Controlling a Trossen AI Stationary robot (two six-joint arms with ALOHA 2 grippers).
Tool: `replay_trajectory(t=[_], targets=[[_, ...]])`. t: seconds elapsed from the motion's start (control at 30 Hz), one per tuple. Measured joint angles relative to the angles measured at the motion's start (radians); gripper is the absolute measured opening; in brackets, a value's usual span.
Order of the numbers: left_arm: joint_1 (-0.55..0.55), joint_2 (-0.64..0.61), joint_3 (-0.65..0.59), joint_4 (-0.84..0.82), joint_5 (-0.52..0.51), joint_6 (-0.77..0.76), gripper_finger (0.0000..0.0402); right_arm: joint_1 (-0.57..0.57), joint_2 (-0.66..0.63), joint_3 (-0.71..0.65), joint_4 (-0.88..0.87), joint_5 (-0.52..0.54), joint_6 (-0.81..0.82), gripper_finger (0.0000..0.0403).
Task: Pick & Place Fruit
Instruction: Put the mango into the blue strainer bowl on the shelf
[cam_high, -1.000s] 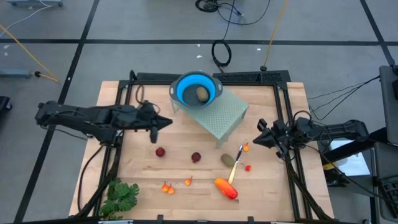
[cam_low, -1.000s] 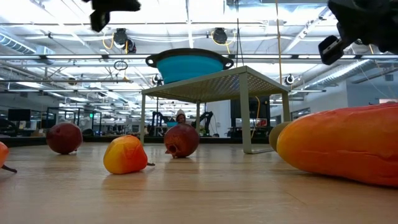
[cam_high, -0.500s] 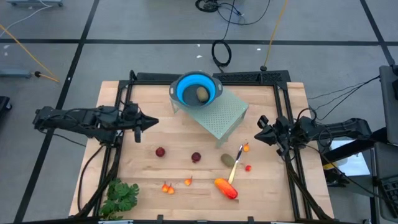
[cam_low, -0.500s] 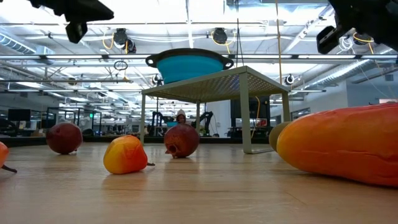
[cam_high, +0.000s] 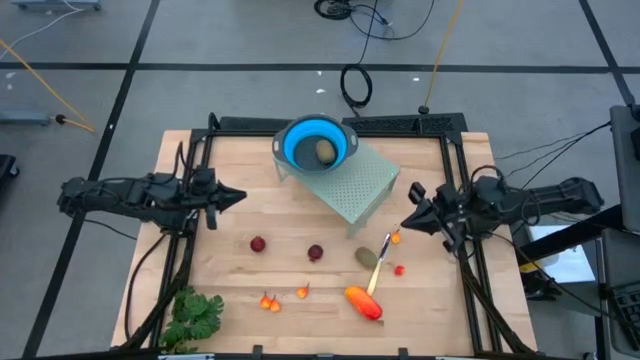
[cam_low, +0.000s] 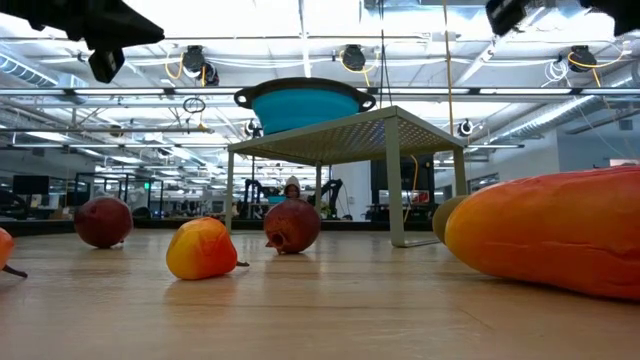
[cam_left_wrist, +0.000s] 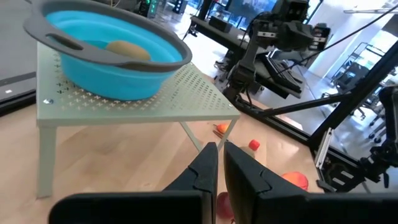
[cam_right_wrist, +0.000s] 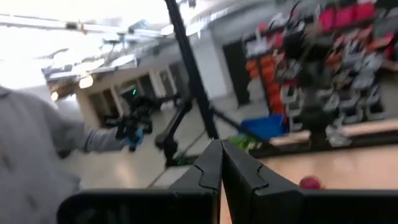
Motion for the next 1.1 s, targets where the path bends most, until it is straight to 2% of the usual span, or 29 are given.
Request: replay_trajectory(t=[0.1,0.27,0.63,0.83,1.1], targets=[[0.000,-0.023,-0.013,-0.001,0.000,0.006,0.0026,0.050,0.059,0.065,-0.054,0.007,0.000,0.0000],[0.000,-0.048,-0.015,-0.022,0.001,0.025,0.0026,0.142,0.153,0.147,-0.068,0.076,0.000,0.0000],[0.000,-0.066,-0.015,-0.034,0.013,0.073,0.0026,0.355,0.357,0.270,-0.099,0.310,0.000,0.0000],[0.000,-0.065,-0.015,-0.036,0.022,0.091,0.0026,0.441,0.487,0.396,-0.182,0.422,0.004,0.0000],[0.000,-0.065,-0.015,-0.037,0.023,0.101,0.0026,0.485,0.662,0.623,-0.357,0.455,0.007,0.0000]])
